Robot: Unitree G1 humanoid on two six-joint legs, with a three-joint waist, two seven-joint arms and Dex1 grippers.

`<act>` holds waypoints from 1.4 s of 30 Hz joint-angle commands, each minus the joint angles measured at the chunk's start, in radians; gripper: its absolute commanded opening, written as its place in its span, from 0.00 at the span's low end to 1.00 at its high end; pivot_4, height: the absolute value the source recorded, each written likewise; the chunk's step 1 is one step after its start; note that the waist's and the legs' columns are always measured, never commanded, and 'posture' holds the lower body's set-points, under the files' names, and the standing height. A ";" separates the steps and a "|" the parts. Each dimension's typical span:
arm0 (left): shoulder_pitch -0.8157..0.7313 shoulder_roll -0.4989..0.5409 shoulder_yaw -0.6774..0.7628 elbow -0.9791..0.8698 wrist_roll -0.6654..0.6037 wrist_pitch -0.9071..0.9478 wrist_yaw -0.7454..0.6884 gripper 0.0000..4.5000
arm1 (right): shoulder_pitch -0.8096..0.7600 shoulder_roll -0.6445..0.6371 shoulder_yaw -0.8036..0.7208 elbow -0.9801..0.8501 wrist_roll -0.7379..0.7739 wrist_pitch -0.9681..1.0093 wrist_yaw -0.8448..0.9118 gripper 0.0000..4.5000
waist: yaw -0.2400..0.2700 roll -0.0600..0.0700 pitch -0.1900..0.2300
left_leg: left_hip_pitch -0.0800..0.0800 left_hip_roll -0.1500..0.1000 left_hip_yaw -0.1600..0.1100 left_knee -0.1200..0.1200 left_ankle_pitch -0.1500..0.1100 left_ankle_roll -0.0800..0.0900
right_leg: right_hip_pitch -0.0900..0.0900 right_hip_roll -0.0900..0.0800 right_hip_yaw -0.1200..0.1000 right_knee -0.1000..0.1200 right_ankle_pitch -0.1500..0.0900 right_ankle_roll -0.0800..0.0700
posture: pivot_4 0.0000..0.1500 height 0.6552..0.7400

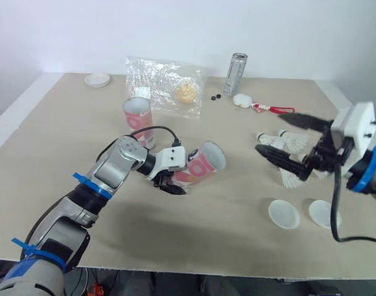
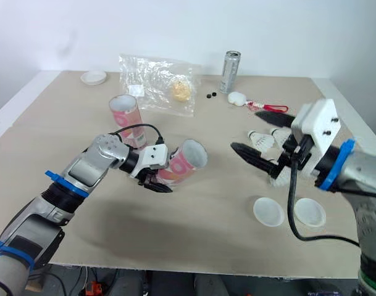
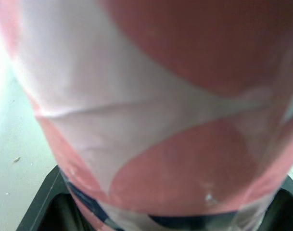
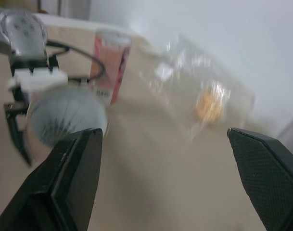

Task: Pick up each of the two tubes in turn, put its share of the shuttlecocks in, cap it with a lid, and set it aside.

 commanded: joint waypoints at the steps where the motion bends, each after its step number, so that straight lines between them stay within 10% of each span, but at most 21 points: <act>1: -0.001 0.002 -0.018 0.020 0.022 -0.010 -0.004 0.66 | 0.123 0.080 -0.110 -0.050 0.027 0.037 -0.100 0.99 | -0.002 0.000 0.000 | 0.000 0.000 0.001 0.000 0.000 0.000 | 0.000 0.000 0.001 0.000 0.000 0.000 | 1.00 1.00; 11: -0.004 -0.008 -0.018 0.022 0.027 -0.013 -0.016 0.66 | 0.250 0.274 -0.079 -0.008 0.043 0.036 -0.264 0.99 | -0.006 0.002 -0.001 | 0.001 0.000 0.003 0.000 0.001 0.001 | 0.000 -0.001 0.003 0.000 -0.001 -0.003 | 1.00 1.00; 42: -0.031 -0.091 -0.017 -0.017 0.030 0.048 0.026 0.66 | -0.013 0.296 0.172 0.510 -0.179 -0.177 -0.293 0.99 | -0.006 0.002 0.000 | 0.000 -0.002 0.002 -0.003 0.001 0.001 | -0.001 0.000 0.003 -0.001 -0.001 0.001 | 1.00 1.00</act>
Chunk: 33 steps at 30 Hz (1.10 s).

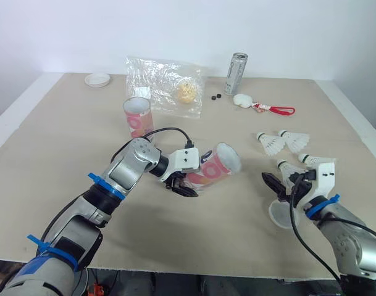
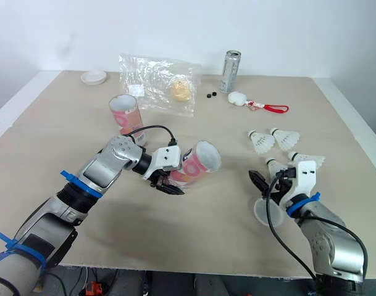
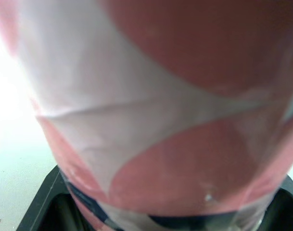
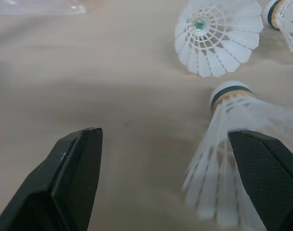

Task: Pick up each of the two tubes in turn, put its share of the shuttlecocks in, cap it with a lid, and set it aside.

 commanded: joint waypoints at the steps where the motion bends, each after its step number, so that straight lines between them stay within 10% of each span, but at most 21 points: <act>1: -0.012 0.006 -0.006 -0.022 0.006 0.002 0.006 0.66 | -0.042 -0.009 0.002 0.039 -0.031 -0.047 -0.001 0.99 | 0.000 0.000 0.000 | 0.000 0.000 0.000 0.000 0.000 0.000 | 0.000 0.000 0.000 0.000 0.000 0.000 | 1.00 1.00; 5: -0.006 0.014 -0.003 -0.021 0.008 0.002 0.009 0.66 | -0.070 -0.003 0.003 0.076 -0.048 -0.061 -0.007 0.81 | -0.001 0.000 0.000 | 0.000 0.000 0.000 0.000 0.000 0.000 | 0.000 0.000 0.000 0.000 0.000 0.000 | 1.00 1.00; 12: 0.006 0.027 -0.001 -0.020 0.009 0.001 0.013 0.66 | -0.070 -0.007 -0.012 0.083 -0.057 -0.068 -0.017 0.05 | -0.001 0.000 0.000 | 0.000 0.000 0.000 0.000 0.000 0.000 | 0.000 0.000 0.000 0.000 0.000 0.000 | 1.00 1.00; 24: 0.015 0.043 0.002 -0.001 0.005 -0.013 0.012 0.66 | -0.078 -0.313 -0.038 -0.310 0.047 -0.005 0.223 0.02 | -0.009 0.003 0.001 | 0.001 0.001 0.000 0.000 0.000 0.000 | 0.000 0.001 0.001 0.001 0.000 0.000 | 1.00 1.00; 33: 0.014 0.028 -0.003 0.019 0.002 -0.024 0.009 0.66 | -0.390 -0.609 0.275 -0.291 -0.165 -0.460 0.692 0.02 | -0.014 -0.001 0.003 | 0.003 0.002 0.000 0.001 0.000 0.000 | 0.001 0.001 0.000 0.000 -0.001 -0.005 | 1.00 1.00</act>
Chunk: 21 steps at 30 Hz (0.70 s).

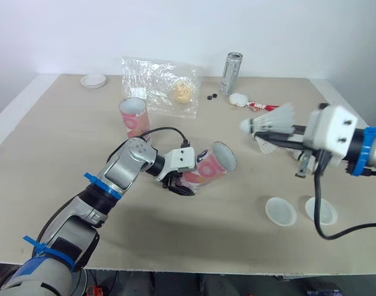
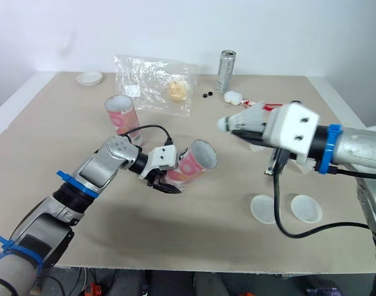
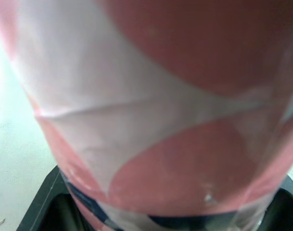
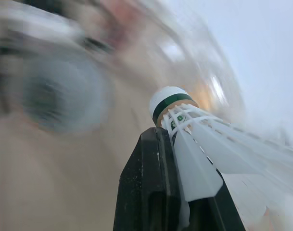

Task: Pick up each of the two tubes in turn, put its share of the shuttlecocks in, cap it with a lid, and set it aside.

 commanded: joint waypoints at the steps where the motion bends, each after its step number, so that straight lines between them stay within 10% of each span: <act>1: 0.006 0.004 -0.008 0.007 0.006 0.006 0.002 0.66 | -0.053 -0.019 0.092 0.043 -0.072 -0.150 0.127 0.02 | 0.003 0.000 0.000 | -0.001 0.000 0.000 0.000 0.000 0.000 | 0.000 0.000 0.000 -0.001 0.000 0.001 | 1.00 1.00; 11: 0.014 0.010 -0.001 -0.013 0.003 0.016 0.013 0.66 | -0.203 0.080 0.230 0.140 -0.148 -0.220 0.192 0.02 | 0.008 0.000 0.000 | -0.002 0.000 0.000 0.000 -0.001 -0.001 | -0.001 -0.001 0.000 -0.001 0.002 0.005 | 1.00 1.00; 21: 0.024 0.019 -0.003 -0.029 -0.002 0.025 0.018 0.66 | -0.231 0.108 0.172 0.099 -0.023 -0.044 0.179 0.95 | 0.011 0.000 0.000 | -0.002 0.000 0.000 0.000 -0.001 -0.001 | -0.001 -0.001 0.000 -0.001 0.002 0.005 | 1.00 1.00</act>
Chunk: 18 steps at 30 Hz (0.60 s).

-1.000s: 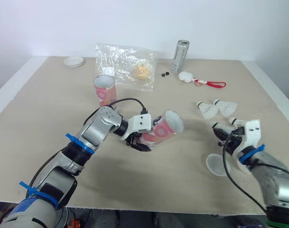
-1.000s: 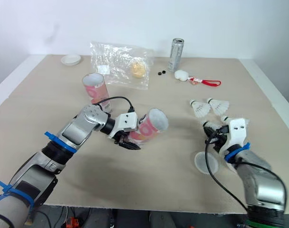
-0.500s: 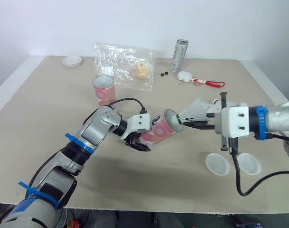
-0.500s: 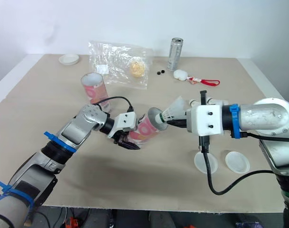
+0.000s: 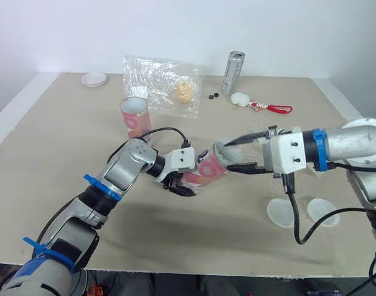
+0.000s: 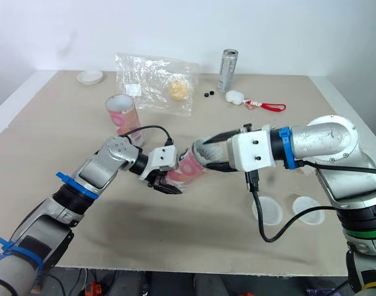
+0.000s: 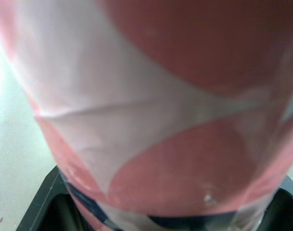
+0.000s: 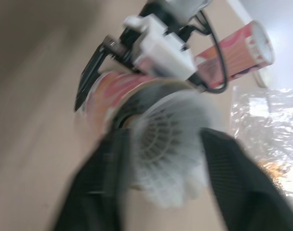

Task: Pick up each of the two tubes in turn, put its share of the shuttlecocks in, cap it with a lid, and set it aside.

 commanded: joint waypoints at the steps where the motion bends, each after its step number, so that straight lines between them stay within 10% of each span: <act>1: 0.009 0.014 -0.005 0.000 0.010 0.012 0.005 0.66 | -0.009 0.011 -0.081 -0.041 0.119 0.125 -0.029 0.99 | 0.000 0.000 0.000 | 0.000 0.000 0.000 0.000 0.000 0.000 | 0.000 0.000 0.000 0.000 0.000 0.000 | 1.00 1.00; 14: -0.008 0.011 -0.017 0.029 0.023 -0.025 0.005 0.66 | -0.052 0.006 -0.224 0.045 0.337 0.493 -0.136 0.99 | 0.000 0.000 0.000 | 0.001 0.000 0.000 0.000 0.000 0.000 | 0.000 0.000 0.000 0.001 0.000 -0.001 | 1.00 1.00; 18: -0.012 0.015 -0.026 0.037 0.035 -0.047 0.003 0.66 | -0.082 0.005 -0.109 0.038 0.258 0.461 -0.092 0.76 | 0.000 0.001 0.000 | 0.001 0.000 0.000 0.000 0.000 0.000 | 0.000 0.000 0.000 0.001 0.000 -0.001 | 1.00 1.00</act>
